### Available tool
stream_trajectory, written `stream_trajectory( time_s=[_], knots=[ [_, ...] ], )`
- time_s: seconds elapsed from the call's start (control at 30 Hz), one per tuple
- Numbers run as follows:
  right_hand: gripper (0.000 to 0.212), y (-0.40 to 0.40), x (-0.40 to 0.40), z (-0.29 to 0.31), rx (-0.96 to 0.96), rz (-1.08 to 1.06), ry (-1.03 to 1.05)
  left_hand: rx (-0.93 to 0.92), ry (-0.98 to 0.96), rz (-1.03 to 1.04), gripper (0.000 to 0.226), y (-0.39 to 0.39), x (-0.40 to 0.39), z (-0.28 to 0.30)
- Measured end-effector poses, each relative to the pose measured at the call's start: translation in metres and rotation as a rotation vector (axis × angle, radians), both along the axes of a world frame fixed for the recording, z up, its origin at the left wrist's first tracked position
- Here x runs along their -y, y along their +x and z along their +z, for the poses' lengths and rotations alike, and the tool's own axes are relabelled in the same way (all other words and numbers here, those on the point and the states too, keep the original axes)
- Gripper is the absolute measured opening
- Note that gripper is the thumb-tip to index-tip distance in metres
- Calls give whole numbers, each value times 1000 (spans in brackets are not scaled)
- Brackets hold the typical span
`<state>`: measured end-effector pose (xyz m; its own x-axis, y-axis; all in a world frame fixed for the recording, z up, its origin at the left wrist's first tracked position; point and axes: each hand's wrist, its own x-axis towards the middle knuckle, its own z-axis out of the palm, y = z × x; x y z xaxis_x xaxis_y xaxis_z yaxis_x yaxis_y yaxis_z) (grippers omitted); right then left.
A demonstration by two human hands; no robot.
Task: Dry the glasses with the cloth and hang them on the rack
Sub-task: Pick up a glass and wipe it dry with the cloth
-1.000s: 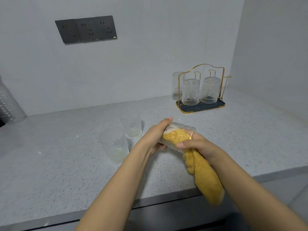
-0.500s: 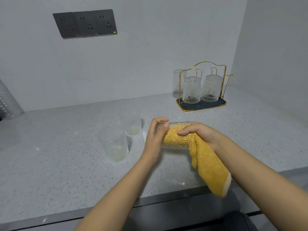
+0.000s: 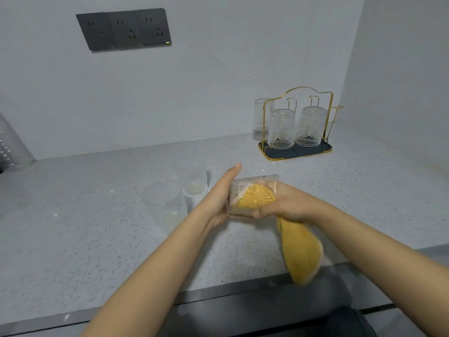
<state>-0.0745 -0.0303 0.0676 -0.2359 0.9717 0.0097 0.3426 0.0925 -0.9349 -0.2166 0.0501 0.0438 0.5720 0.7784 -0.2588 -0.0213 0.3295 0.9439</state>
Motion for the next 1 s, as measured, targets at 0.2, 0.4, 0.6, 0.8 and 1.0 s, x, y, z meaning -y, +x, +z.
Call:
stream_trajectory(
  time_s=[0.2,0.4,0.6,0.8,1.0],
  knots=[
    [30,13,-6,13,-619,-27,-336,190,589,222,44,11,14,-29],
    [49,0,6,1,540,18,357,-23,120,61,40,14,3,7],
    [31,14,-3,16,69,-71,78,19,191,-63,59,10,1,-9],
    [27,12,-4,17,-271,-57,-141,226,285,207,51,25,10,-19],
    [51,10,-1,6,451,13,382,-17,56,-28,49,10,-1,8]
  ],
)
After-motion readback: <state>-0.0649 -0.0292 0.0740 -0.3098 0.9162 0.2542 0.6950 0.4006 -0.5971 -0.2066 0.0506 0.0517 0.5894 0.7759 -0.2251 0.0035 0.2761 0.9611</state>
